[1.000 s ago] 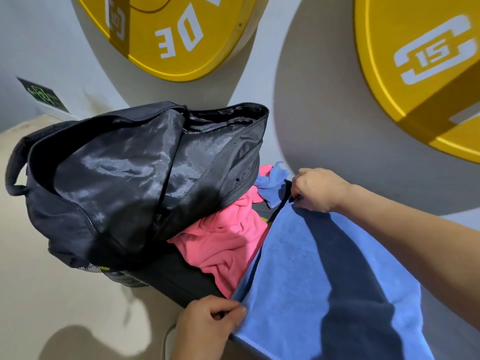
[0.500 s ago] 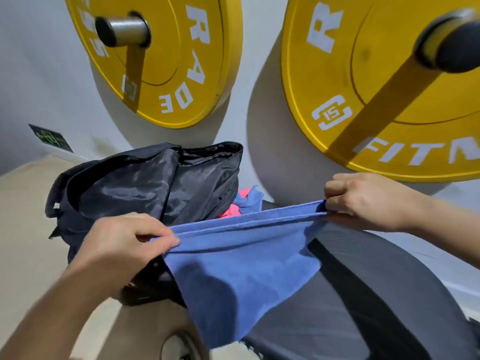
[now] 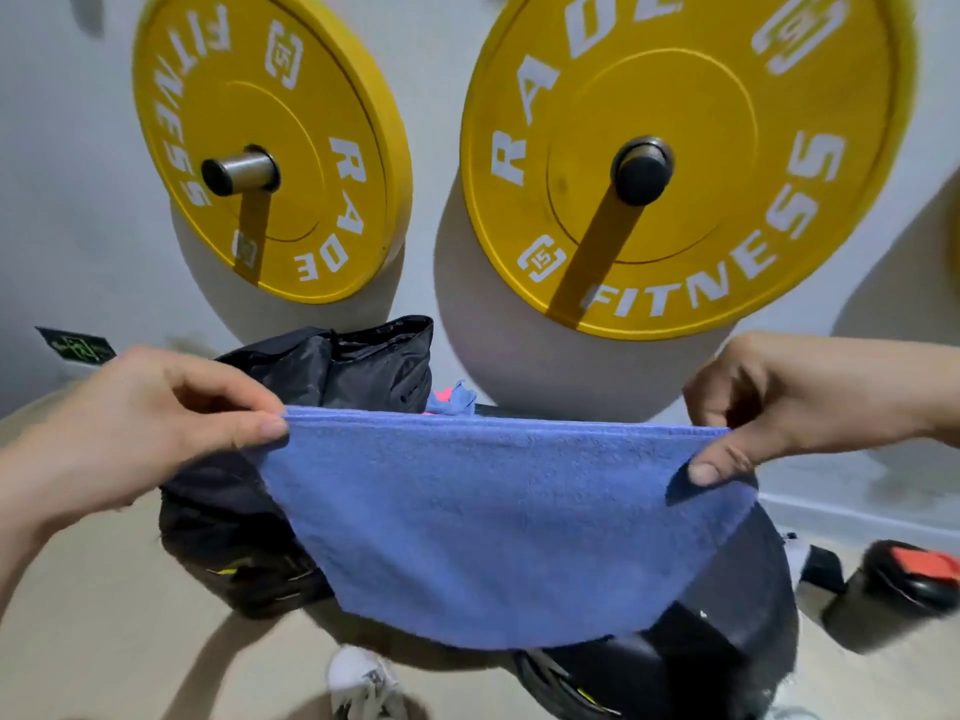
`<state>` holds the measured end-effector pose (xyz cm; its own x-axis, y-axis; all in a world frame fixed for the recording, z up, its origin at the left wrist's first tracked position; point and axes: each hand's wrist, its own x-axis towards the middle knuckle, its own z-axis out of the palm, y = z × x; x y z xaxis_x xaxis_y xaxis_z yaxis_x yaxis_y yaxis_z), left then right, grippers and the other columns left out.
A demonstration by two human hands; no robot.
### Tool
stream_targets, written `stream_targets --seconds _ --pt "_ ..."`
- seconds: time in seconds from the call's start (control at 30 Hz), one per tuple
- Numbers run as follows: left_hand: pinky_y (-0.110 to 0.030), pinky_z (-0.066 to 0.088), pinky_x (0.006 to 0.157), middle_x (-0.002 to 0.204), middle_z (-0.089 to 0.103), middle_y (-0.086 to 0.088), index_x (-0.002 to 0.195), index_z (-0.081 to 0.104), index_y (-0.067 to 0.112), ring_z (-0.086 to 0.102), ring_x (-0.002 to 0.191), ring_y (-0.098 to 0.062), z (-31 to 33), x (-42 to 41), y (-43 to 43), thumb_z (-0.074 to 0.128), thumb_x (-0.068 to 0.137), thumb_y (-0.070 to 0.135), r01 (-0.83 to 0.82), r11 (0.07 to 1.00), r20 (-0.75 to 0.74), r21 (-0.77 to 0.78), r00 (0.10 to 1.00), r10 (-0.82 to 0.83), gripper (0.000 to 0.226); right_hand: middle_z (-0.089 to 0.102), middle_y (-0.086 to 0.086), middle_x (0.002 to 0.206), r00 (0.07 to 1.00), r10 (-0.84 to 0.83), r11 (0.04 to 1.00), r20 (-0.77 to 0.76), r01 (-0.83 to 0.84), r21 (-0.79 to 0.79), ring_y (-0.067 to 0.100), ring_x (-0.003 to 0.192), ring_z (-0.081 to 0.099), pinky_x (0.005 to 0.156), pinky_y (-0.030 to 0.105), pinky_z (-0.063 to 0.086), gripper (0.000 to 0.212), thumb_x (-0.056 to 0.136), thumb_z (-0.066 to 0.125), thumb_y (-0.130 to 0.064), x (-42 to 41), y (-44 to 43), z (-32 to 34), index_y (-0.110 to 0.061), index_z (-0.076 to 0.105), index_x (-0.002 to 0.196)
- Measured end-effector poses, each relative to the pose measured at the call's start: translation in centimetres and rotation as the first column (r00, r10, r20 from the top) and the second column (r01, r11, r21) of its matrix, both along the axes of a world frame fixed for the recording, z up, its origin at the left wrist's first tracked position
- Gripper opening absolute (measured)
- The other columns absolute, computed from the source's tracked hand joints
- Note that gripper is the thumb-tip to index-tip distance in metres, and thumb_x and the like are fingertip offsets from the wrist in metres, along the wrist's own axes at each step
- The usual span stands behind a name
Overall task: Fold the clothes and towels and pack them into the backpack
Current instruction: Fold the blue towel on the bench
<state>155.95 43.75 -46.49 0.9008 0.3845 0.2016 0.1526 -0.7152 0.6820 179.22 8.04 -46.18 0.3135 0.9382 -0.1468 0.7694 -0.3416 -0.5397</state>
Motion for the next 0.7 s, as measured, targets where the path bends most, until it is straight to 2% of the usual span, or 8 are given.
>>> stream_targets --seconds 0.07,0.17,0.23,0.3,0.47,0.57,0.63,0.7 --pt "-0.025 0.056 0.052 0.059 0.070 -0.001 0.067 0.076 0.034 0.065 0.052 -0.021 0.6 0.8 0.1 0.068 0.016 0.088 0.033 0.999 -0.020 -0.036 0.999 -0.034 0.074 0.049 0.017 0.061 0.980 -0.007 1.000 -0.199 0.008 0.003 0.021 0.055 0.040 0.052 0.033 0.030 0.042 0.070 0.075 -0.060 -0.2 -1.2 0.3 -0.022 0.066 0.056" --pt "-0.004 0.045 0.052 0.061 0.071 0.006 0.062 0.075 0.033 0.062 0.052 0.002 0.3 3.9 -0.4 0.070 0.014 0.086 0.113 0.986 -0.050 -0.125 0.992 -0.120 0.071 0.050 0.014 0.061 0.960 -0.049 0.998 -0.275 0.036 -0.051 0.019 0.055 0.040 0.053 0.032 0.031 0.034 0.072 0.077 -0.055 1.2 -2.0 -0.6 -0.024 0.070 0.060" --pt "-0.004 0.045 0.056 0.065 0.072 0.006 0.064 0.076 0.032 0.062 0.056 0.003 -2.0 7.3 0.0 0.084 0.041 0.066 0.144 0.979 -0.163 -0.144 0.972 -0.167 0.042 0.049 0.010 0.059 0.985 -0.109 0.980 -0.135 0.084 -0.179 0.011 0.053 0.037 0.053 0.028 0.032 0.036 0.073 0.074 -0.055 2.9 -1.6 -2.8 -0.022 0.068 0.062" --pt "-0.009 0.045 0.058 0.068 0.073 0.005 0.065 0.077 0.031 0.058 0.055 0.002 -5.9 11.6 0.5 0.084 0.069 0.025 0.172 0.981 -0.319 -0.087 0.928 -0.191 0.010 0.045 0.005 0.055 0.990 -0.122 0.934 0.070 0.139 -0.328 0.011 0.050 0.034 0.051 0.026 0.030 0.046 0.075 0.071 -0.056 5.1 -0.4 -6.8 -0.013 0.061 0.065" --pt "-0.003 0.036 0.058 0.061 0.064 0.019 0.071 0.073 0.025 0.055 0.059 0.004 -20.7 22.0 0.9 0.075 0.079 0.013 0.184 0.982 -0.436 0.044 0.888 -0.147 0.014 0.045 -0.005 0.051 0.939 -0.186 0.842 0.291 0.305 -0.445 0.017 0.059 0.046 0.050 0.025 0.033 0.045 0.080 0.070 -0.047 12.7 2.2 -20.0 -0.023 0.044 0.052" --pt "-0.018 0.036 0.059 0.070 0.063 0.003 0.076 0.073 0.007 0.053 0.069 -0.012 -26.9 25.7 0.9 0.068 0.081 0.008 0.158 0.985 -0.446 0.063 0.888 -0.113 0.007 0.042 -0.006 0.052 0.914 -0.220 0.827 0.342 0.360 -0.432 0.017 0.058 0.044 0.056 0.030 0.038 0.047 0.081 0.067 -0.047 15.6 2.8 -25.5 -0.023 0.039 0.051" --pt "-0.020 0.036 0.061 0.077 0.066 0.000 0.079 0.073 0.011 0.055 0.074 -0.012 -29.0 27.2 1.3 0.066 0.082 0.006 0.087 0.995 -0.413 0.049 0.909 -0.059 0.010 0.042 -0.006 0.050 0.907 -0.267 0.825 0.327 0.390 -0.409 0.008 0.050 0.039 0.052 0.027 0.034 0.048 0.081 0.067 -0.046 17.1 2.7 -27.6 -0.025 0.039 0.048" --pt "-0.008 0.036 0.059 0.077 0.067 0.002 0.080 0.074 0.012 0.056 0.072 -0.010 -30.1 28.2 1.7 0.066 0.083 0.004 0.029 0.999 -0.351 0.021 0.936 -0.020 0.012 0.046 -0.004 0.047 0.903 -0.368 0.829 0.221 0.426 -0.362 0.007 0.045 0.040 0.048 0.022 0.031 0.048 0.080 0.071 -0.043 18.5 2.5 -28.7 -0.024 0.045 0.043"
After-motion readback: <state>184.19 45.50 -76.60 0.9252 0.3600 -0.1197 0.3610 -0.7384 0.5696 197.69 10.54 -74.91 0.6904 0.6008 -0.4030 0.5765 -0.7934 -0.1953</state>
